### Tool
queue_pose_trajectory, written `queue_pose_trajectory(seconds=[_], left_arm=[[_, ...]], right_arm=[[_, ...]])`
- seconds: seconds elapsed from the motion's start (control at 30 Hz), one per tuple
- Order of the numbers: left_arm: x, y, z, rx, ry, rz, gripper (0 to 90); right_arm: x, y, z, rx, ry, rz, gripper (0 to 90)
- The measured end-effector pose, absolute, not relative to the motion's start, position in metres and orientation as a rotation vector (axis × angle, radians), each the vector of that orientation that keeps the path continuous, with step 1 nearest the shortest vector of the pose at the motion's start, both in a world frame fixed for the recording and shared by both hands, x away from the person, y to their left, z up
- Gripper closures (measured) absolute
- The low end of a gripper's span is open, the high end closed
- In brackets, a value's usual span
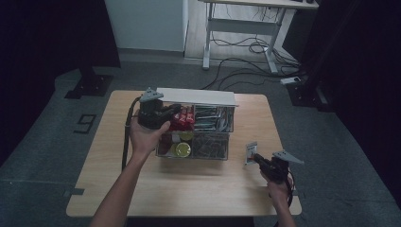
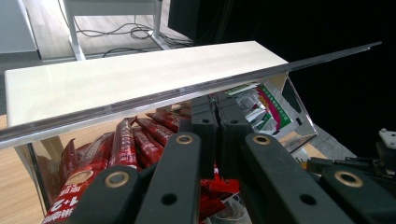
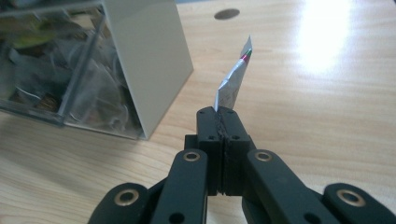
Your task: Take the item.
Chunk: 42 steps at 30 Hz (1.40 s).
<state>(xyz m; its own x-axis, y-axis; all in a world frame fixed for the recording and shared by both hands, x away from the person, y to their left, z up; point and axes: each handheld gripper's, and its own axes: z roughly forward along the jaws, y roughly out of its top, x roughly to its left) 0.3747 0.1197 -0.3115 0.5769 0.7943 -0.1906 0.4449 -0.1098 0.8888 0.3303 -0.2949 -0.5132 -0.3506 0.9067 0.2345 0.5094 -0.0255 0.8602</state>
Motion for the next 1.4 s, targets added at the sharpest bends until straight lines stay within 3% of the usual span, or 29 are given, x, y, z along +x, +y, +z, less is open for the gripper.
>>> queue_pose_trajectory(seconds=[0.53,1.1,1.4], left_arm=[[0.375,0.121,-0.313,1.743,1.033,0.41,87.0],[0.374,0.12,-0.314,1.745,1.031,0.408,86.6],[0.375,0.12,-0.314,1.745,1.031,0.408,86.6]], right_arm=[[0.335,-0.306,-0.53,1.555,1.872,1.267,86.5],[0.339,-0.316,-0.549,1.673,1.899,1.115,68.8],[0.336,-0.313,-0.542,1.642,1.85,1.136,56.2]])
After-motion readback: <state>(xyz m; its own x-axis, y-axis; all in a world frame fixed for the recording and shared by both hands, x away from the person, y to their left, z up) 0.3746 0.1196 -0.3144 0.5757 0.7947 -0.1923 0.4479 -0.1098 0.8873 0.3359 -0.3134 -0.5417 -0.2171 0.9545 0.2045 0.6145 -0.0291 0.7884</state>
